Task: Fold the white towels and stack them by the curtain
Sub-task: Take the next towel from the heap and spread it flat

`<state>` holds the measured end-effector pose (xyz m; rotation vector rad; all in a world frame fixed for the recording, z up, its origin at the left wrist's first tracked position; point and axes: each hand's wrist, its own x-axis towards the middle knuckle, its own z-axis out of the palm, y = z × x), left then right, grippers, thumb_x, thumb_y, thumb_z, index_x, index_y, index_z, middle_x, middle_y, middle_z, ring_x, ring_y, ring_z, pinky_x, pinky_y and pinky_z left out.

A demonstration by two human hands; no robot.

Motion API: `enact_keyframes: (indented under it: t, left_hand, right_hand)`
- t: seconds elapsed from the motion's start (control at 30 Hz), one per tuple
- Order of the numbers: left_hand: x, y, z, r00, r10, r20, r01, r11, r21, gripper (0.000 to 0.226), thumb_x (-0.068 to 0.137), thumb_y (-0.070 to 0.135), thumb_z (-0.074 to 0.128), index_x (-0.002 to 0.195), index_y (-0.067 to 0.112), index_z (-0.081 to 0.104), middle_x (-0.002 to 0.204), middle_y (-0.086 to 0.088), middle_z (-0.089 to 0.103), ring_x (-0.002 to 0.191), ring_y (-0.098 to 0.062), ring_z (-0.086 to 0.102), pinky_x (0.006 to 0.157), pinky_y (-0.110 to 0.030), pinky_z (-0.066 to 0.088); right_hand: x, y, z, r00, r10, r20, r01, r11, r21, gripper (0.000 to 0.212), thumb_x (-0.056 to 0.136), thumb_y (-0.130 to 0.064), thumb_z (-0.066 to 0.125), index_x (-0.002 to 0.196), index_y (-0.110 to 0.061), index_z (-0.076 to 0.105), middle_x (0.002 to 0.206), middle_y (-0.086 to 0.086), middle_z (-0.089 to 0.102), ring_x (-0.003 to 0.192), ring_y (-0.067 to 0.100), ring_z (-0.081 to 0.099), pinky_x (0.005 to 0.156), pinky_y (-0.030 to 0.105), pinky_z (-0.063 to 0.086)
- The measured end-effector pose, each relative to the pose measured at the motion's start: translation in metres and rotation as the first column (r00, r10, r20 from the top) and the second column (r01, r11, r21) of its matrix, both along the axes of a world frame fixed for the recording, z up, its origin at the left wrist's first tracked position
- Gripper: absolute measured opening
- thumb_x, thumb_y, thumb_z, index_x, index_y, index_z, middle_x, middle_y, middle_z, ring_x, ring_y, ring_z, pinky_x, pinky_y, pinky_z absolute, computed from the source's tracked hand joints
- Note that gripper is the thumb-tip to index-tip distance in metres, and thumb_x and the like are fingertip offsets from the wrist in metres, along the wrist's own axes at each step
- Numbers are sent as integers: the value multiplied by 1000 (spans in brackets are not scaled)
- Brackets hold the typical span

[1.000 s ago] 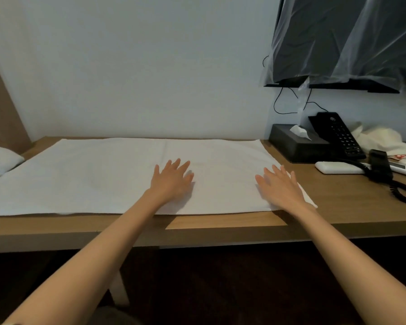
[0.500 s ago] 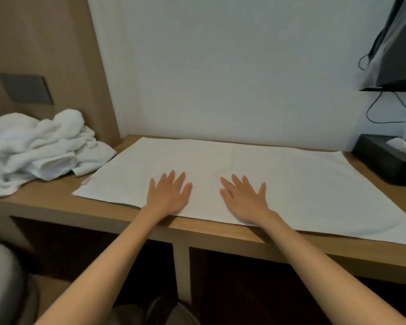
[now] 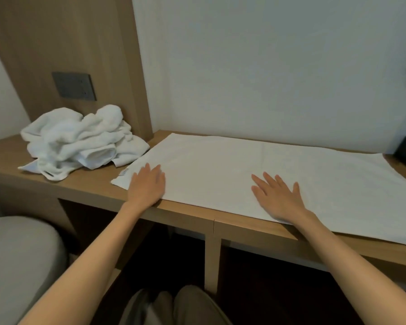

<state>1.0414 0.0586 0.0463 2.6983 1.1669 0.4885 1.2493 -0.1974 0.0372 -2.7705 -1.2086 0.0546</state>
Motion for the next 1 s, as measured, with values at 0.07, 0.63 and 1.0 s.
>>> enact_keyframes:
  t: [0.07, 0.63, 1.0]
  left_hand:
    - [-14, 7, 3, 992, 82, 95, -92, 991, 97, 45, 101, 29, 31, 141, 14, 42, 147, -16, 36, 136, -32, 31, 111, -46, 21]
    - [-61, 40, 13, 776, 389, 496, -98, 852, -514, 62, 77, 18, 77, 132, 5, 51, 128, -14, 58, 118, -29, 54, 101, -42, 42]
    - [-7, -19, 68, 449, 338, 827, 406, 747, -526, 27, 89, 19, 66, 111, 3, 65, 112, -15, 66, 106, -28, 61, 93, -41, 52]
  right_hand:
    - [-2, -1, 1, 1000, -2, -7, 2, 1000, 0, 53, 97, -56, 5, 149, -45, 0, 160, -9, -6, 148, 21, -6, 113, 58, -8]
    - [-5, 0, 4, 1000, -10, -2, 10, 1000, -18, 55, 96, -58, 5, 149, -44, 0, 160, -8, -7, 148, 22, -7, 113, 57, -7]
    - [-9, 0, 6, 999, -20, -26, 23, 993, 116, 52, 100, -52, 17, 149, -39, 17, 160, -7, 9, 148, 20, 7, 115, 54, -1]
